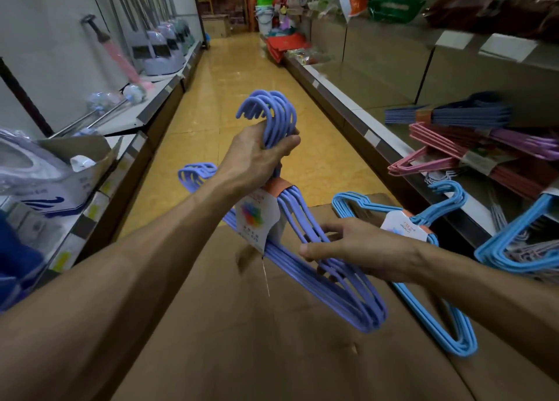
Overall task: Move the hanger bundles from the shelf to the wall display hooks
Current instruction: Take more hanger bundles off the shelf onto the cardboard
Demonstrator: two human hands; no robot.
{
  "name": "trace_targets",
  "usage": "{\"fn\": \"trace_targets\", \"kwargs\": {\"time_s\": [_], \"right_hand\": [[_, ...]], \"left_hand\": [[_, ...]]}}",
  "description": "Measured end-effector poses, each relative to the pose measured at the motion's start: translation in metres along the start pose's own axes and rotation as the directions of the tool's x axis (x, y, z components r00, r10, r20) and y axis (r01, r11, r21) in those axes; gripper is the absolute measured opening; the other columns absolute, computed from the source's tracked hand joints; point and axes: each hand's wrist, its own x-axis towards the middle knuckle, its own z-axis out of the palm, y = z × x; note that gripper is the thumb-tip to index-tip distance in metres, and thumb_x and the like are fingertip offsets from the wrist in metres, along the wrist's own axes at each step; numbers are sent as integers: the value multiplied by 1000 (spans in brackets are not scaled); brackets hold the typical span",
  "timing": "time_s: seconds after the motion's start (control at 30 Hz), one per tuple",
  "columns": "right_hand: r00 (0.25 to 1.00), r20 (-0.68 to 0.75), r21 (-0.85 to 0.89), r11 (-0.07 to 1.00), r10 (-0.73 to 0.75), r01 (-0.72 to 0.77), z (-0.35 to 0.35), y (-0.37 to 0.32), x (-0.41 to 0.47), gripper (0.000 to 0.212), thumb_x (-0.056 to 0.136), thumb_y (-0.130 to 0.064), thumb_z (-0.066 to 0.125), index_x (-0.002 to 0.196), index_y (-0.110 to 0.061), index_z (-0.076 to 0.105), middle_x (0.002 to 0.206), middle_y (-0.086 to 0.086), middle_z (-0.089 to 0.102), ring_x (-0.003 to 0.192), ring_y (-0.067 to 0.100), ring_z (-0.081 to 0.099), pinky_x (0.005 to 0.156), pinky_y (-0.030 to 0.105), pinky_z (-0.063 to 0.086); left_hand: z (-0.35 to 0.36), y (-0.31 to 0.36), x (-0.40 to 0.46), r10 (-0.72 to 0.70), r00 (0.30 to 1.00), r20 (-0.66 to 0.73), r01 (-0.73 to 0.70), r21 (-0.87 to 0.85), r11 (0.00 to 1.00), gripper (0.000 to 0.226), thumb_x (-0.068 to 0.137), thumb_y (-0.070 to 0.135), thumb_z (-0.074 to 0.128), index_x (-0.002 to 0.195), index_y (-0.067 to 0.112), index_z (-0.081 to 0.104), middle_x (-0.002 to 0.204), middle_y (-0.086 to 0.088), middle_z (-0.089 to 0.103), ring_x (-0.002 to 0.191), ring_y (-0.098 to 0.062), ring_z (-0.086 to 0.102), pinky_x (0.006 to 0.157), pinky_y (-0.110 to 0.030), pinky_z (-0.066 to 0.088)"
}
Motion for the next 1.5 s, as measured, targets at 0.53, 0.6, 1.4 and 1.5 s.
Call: {"fn": "trace_targets", "kwargs": {"time_s": [0.53, 0.6, 1.4, 1.5], "right_hand": [[909, 399, 594, 790, -122, -154, 22, 2, 2, 28, 88, 3, 61, 113, -8, 65, 105, 13, 70, 96, 25, 70, 88, 46, 59], [918, 375, 573, 810, -125, -124, 28, 7, 6, 25, 90, 4, 60, 112, -8, 63, 106, 13, 69, 100, 26, 69, 91, 47, 57], [984, 132, 217, 972, -117, 86, 266, 35, 130, 17, 88, -10, 74, 86, -22, 62, 79, -6, 65, 66, 3, 63, 59, 16, 52], [983, 145, 159, 983, -115, 91, 304, 38, 139, 17, 87, -16, 75, 98, -20, 63, 87, -6, 67, 71, 3, 65, 62, 16, 54]], "left_hand": [[-4, 15, -9, -71, 966, 248, 156, -344, 926, 24, 92, 14, 66, 115, 21, 65, 107, 1, 72, 93, -16, 73, 73, -21, 57], [-7, 15, -7, -102, 952, 288, 195, -317, 928, 25, 90, 10, 67, 113, 19, 67, 107, 1, 72, 95, -14, 72, 74, -20, 57], [-163, -89, -104, -341, 940, 8, 259, 634, 729, 65, 86, 59, 62, 137, 19, 53, 135, -3, 59, 118, -18, 56, 89, -26, 43], [-183, -111, -124, -347, 937, -51, 291, 662, 690, 49, 95, 50, 53, 130, 16, 60, 128, -7, 64, 113, -20, 58, 82, -24, 39]]}}
